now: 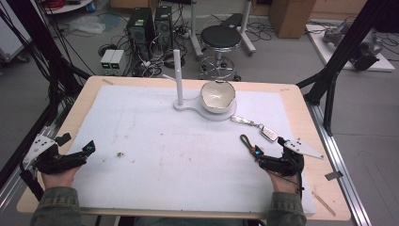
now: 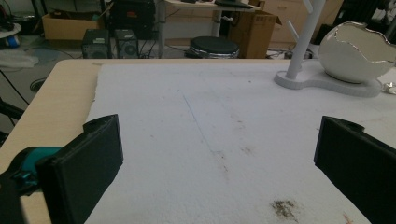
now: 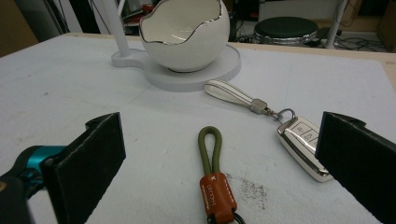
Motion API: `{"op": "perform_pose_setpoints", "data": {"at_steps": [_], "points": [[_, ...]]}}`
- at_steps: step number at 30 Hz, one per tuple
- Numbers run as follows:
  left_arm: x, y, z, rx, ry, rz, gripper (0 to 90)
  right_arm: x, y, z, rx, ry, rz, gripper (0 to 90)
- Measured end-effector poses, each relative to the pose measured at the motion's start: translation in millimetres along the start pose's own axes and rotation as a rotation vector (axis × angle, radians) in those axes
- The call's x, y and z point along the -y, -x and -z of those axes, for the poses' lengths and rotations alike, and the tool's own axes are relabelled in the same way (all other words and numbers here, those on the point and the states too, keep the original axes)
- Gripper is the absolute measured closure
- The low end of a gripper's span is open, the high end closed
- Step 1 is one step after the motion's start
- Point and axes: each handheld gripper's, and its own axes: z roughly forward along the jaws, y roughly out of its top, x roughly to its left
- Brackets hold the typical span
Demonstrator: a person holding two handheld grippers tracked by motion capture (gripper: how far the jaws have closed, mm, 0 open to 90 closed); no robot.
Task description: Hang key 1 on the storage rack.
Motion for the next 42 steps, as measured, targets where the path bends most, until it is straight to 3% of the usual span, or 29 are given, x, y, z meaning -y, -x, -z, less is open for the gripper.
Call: {"op": "perform_pose_setpoints", "data": {"at_steps": [21, 24, 42], "points": [[1.3, 1.4, -2.5, 0.023, -0.009, 0.006, 1.7, -1.6, 2.2, 0.5, 0.006, 0.002, -0.004, 0.6], [1.5, 2.2, -3.0, 0.029, -0.007, 0.0, 1.7, -1.4, 4.5, -3.0, -0.003, -0.016, -0.016, 0.6], [1.6, 0.1, -4.1, 0.026, -0.017, 0.011, 1.7, -6.0, 8.3, -21.1, -0.028, -0.127, 0.017, 0.6]]}}
